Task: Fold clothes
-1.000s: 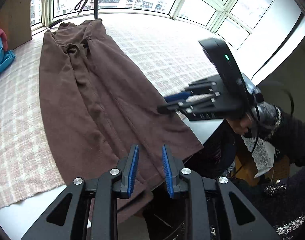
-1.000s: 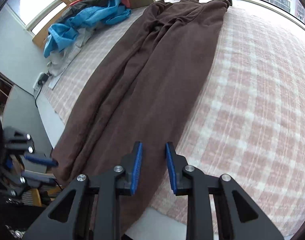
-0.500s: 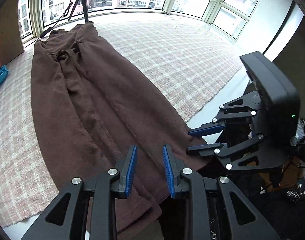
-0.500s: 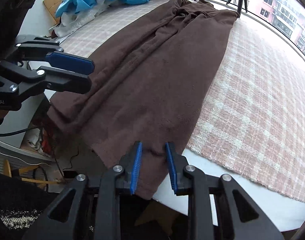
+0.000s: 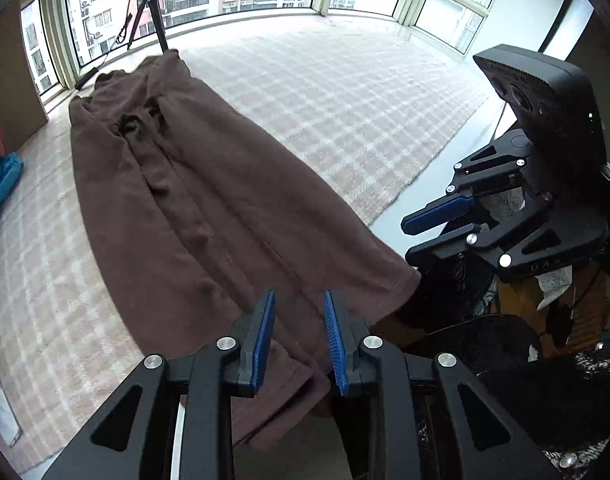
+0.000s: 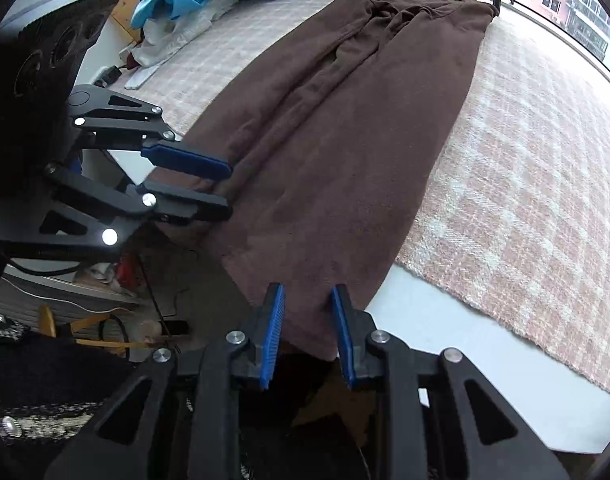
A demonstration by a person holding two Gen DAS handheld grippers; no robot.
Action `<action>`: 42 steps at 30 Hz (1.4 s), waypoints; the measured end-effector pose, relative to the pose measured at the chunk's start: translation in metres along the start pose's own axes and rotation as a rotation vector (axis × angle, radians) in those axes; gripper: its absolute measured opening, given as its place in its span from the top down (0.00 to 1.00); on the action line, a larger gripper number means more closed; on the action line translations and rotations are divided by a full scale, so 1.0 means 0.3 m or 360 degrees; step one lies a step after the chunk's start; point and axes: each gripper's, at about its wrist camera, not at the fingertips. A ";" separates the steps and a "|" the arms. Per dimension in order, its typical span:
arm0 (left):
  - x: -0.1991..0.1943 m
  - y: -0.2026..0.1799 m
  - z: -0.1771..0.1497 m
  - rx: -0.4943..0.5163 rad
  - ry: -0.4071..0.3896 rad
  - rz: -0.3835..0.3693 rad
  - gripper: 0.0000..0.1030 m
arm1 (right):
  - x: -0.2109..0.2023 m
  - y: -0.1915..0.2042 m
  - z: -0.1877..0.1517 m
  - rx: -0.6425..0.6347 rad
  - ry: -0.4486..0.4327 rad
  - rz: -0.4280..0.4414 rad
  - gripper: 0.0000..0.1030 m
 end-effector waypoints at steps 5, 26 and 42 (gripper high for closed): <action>-0.263 0.195 0.257 0.0083 -0.0244 0.0293 0.75 | -0.359 -0.048 0.225 0.0009 -0.0384 -0.0032 0.75; 0.734 0.416 0.829 -0.0045 0.0095 0.0004 0.71 | -0.008 -1.091 1.031 0.0647 -0.0579 0.0067 0.75; 0.809 0.416 0.736 0.0065 0.0087 -0.0035 0.66 | 0.166 -1.241 1.149 0.0539 -0.0663 0.0544 0.66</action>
Point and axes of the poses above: each gripper's, at about its wrist camera, not at the fingertips, and x roughly the way its jaws point, y to its left, z to its top, and after that the axes turned 11 degrees about z, right-handed
